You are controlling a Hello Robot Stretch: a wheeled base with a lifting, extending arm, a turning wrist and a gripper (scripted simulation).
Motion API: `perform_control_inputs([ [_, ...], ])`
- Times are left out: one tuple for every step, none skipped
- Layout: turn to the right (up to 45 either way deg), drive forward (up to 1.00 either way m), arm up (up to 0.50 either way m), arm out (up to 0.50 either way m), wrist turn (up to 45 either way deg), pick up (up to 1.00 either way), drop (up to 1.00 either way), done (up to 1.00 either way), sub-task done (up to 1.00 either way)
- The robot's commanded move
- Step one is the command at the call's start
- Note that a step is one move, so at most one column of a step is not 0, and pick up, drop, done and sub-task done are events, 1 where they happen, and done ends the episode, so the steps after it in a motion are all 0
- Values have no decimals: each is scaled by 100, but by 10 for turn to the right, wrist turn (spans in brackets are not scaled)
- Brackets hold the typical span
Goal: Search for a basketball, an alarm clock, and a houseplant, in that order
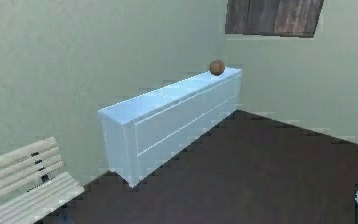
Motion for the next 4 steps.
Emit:
perform_control_inputs([
  [-30,0,0,0,0,0,0,0,0],
  [0,15,0,0,0,0,0,0,0],
  [270,0,0,0,0,0,0,0,0],
  [0,100,0,0,0,0,0,0,0],
])
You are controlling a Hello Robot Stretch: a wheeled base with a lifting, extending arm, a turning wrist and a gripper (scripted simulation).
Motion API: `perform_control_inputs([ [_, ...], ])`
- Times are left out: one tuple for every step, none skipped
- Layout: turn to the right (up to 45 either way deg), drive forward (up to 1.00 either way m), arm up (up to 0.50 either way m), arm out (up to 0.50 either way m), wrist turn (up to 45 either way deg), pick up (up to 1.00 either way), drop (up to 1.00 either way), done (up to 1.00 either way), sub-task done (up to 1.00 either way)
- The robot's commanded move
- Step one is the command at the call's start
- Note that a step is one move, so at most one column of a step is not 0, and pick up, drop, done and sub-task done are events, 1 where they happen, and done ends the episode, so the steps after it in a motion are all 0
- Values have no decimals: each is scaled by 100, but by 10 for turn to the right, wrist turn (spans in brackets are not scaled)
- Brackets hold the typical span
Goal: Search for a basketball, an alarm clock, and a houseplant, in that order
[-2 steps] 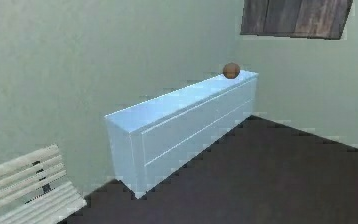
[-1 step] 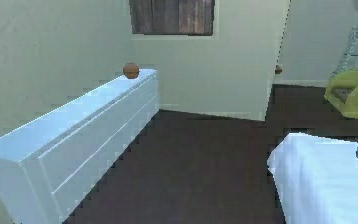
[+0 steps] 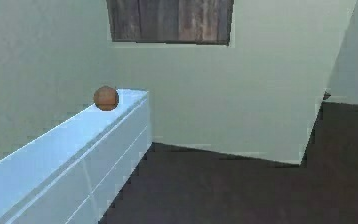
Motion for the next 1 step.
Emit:
perform_control_inputs([
  [0,100,0,0,0,0,0,0,0],
])
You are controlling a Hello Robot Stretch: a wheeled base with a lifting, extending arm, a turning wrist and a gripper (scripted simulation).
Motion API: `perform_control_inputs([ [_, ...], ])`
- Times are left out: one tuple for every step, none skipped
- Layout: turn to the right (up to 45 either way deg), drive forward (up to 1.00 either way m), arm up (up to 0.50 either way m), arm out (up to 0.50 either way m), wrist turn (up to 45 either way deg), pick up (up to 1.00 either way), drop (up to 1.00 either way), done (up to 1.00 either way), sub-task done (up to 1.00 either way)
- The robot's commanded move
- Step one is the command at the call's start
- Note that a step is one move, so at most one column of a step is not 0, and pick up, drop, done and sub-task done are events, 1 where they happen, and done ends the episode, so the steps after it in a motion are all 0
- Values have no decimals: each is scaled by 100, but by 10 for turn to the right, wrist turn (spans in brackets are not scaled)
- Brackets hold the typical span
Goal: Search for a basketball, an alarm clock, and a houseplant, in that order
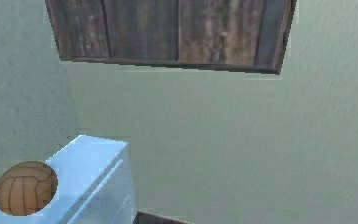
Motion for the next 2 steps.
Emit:
perform_control_inputs([
  [90,0,0,0,0,0,0,0,0],
  [0,10,0,0,0,0,0,0,0],
])
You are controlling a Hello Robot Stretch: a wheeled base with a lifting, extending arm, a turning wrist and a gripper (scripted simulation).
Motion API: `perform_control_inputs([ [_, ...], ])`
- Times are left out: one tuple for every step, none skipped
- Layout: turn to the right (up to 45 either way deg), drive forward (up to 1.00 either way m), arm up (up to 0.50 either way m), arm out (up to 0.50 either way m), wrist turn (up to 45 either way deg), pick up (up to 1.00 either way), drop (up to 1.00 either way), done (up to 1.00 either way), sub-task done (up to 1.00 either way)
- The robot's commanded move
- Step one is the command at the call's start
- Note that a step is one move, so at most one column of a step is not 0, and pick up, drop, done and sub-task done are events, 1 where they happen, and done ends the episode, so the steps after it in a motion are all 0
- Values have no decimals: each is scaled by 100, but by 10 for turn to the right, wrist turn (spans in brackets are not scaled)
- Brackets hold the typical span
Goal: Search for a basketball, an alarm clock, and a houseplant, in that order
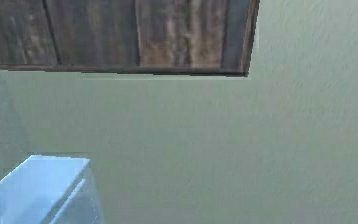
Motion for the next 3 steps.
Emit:
perform_control_inputs([
  [-450,0,0,0,0,0,0,0,0],
  [-120,0,0,0,0,0,0,0,0],
  [0,0,0,0,0,0,0,0,100],
])
